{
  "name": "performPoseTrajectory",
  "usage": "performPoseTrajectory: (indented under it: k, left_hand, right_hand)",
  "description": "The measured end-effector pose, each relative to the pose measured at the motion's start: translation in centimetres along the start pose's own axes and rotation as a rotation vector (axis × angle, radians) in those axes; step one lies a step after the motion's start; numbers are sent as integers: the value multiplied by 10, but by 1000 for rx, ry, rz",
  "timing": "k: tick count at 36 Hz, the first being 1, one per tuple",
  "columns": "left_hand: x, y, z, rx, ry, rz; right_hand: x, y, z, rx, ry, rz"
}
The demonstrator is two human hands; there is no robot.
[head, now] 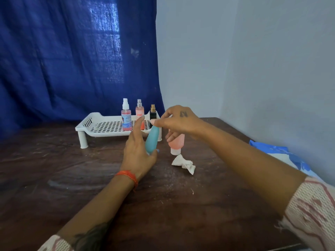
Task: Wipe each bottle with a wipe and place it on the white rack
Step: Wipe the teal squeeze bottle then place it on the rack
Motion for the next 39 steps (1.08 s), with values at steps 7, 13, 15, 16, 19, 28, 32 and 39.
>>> performPoseTrajectory:
  k: [7, 13, 15, 16, 19, 28, 32, 39]
  left_hand:
    - [-6, -2, 1, 32, -6, 35]
    - [-8, -12, 6, 56, -52, 16]
    - [-13, -20, 9, 71, -79, -2]
    - [-16, -25, 10, 70, -88, -1]
    - [-26, -44, 14, 59, -57, 48]
    - [-74, -76, 7, 111, -72, 179]
    - [-79, -76, 7, 106, -103, 175]
    - [-88, -71, 5, 70, -137, 152]
  right_hand:
    - [-12, 12, 18, -35, -8, -70]
    - [-17, 12, 34, -41, -24, -99]
    - [-21, 12, 39, -57, -35, -118]
    - [-24, 12, 42, -64, -44, -138]
    - [-35, 9, 52, -55, -94, -211]
    - [-74, 22, 86, -16, -326, -381]
    - [-94, 32, 103, 21, -457, -493]
    - [-113, 55, 133, 38, -546, -603]
Point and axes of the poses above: each hand's wrist, its own z-axis towards the middle knuckle, its own y-axis out of the palm, x = y × z, the point moved 3 cm from there along z, towards the middle knuckle, and after that the axes turned 7 degrees about y, right-handed, at the moved point
